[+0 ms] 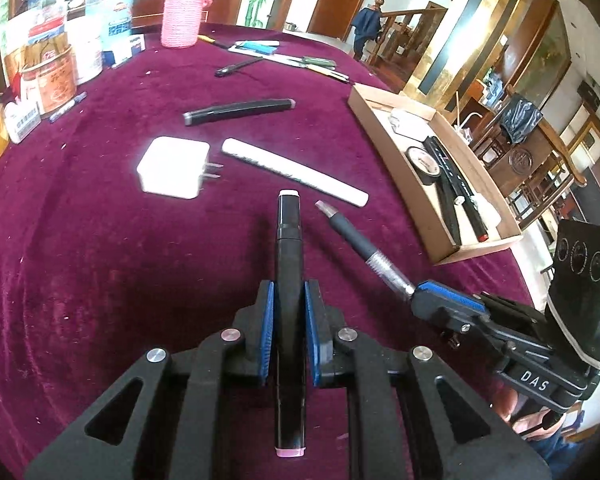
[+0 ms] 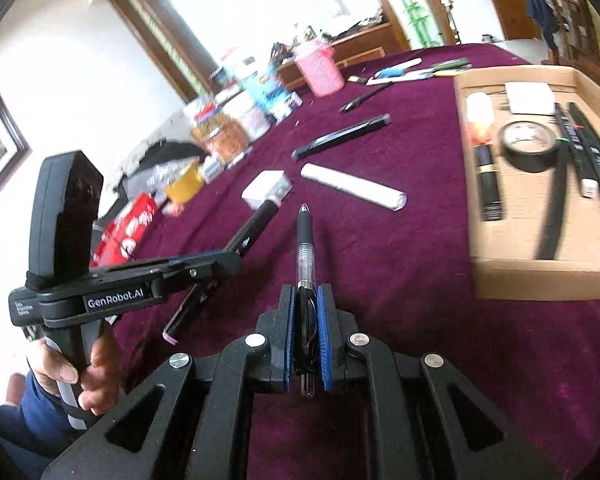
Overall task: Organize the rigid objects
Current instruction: 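Grasp a black ballpoint pen with the right gripper while the left holds the marker, then carry the marker and pen over the cardboard tray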
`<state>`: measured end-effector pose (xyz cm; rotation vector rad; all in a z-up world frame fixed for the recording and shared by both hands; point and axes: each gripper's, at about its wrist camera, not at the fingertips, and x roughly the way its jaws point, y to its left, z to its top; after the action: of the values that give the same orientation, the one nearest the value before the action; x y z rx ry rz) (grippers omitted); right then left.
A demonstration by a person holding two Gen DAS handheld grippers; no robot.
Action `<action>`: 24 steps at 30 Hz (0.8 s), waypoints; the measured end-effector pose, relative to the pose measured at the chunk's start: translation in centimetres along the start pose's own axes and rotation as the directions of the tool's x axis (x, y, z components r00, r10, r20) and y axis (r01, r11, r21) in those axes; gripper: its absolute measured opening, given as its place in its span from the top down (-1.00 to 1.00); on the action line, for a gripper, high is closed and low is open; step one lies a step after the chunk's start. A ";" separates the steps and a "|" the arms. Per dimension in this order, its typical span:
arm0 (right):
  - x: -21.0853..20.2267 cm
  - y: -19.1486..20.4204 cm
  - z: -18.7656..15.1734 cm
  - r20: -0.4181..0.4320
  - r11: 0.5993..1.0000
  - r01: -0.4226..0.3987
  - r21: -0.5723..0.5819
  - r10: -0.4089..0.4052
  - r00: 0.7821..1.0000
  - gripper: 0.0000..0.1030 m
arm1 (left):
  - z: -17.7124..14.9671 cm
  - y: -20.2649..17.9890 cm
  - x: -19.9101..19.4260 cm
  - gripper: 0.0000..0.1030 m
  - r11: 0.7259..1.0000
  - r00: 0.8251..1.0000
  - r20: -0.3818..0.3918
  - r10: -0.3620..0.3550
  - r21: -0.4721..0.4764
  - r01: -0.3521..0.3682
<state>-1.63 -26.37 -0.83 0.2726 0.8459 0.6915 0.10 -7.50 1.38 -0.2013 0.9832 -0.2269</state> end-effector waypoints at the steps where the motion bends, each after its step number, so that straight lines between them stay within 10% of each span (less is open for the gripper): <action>1: -0.6 -0.4 0.0 0.013 1.000 -0.006 0.006 0.006 1.000 0.81 | 0.2 -0.7 0.0 0.76 1.000 1.000 0.001 0.005 0.006 -0.005; 24: -8.8 -6.0 -0.5 0.172 0.994 -0.026 0.103 0.008 0.985 0.81 | 4.0 -10.8 0.8 0.76 0.993 0.998 0.041 -0.049 0.112 0.045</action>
<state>-3.39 -36.71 1.16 0.4284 0.7168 0.6311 2.83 -17.80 5.87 -0.1275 0.9203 -0.3181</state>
